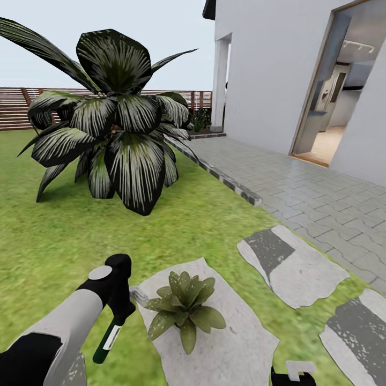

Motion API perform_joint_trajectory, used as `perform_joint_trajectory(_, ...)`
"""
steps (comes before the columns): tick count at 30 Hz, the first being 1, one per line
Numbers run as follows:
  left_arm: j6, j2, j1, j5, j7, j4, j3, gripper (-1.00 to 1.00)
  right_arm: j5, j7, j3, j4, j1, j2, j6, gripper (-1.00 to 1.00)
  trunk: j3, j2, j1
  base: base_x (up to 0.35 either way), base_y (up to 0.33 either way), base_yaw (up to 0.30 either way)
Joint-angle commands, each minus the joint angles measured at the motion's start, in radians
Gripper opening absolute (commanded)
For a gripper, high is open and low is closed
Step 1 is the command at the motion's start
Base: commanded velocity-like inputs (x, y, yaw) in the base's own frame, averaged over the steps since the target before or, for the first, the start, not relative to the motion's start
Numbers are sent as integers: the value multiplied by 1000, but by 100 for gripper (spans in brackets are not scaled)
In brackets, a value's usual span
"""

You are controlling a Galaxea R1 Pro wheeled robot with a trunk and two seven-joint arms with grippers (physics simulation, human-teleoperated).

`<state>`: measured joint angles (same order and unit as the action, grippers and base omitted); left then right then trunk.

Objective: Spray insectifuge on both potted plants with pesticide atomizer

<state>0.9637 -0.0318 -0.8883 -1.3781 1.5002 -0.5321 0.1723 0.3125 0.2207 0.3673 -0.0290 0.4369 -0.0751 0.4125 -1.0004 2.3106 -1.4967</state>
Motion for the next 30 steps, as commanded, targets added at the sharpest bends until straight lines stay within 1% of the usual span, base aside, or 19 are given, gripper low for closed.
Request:
perform_joint_trajectory(1, 10, -1, 1, -4, 5, -4, 4, -100, 8, 3, 9, 0, 0, 0, 2, 100, -1, 0, 0, 0, 0, 0)
perform_joint_trajectory(5, 10, 0, 3, -3, 1, -6, -2, -100, 8, 4, 10, 0, 0, 1, 2, 100, -1, 0, 0, 0, -74, 110)
perform_joint_trajectory(14, 10, 0, 2, -3, 0, -8, -7, -100, 8, 4, 10, 0, 0, 1, 2, 100, -1, 0, 0, -40, -262, 255)
perform_joint_trajectory(17, 10, 0, 2, -3, -1, -9, -5, -100, 8, 3, 10, 0, 0, 1, 2, 100, -1, 0, 0, -114, -255, 36)
perform_joint_trajectory(26, 10, 0, 3, -3, 0, -9, -4, -100, 8, 4, 10, 0, 0, 1, 2, 100, -1, 0, 0, -7, -271, 3)
perform_joint_trajectory(30, 10, -2, 3, -4, -1, -9, -4, -100, 8, 4, 10, 0, 0, 1, 2, 100, -1, 0, 0, 0, -273, 142)
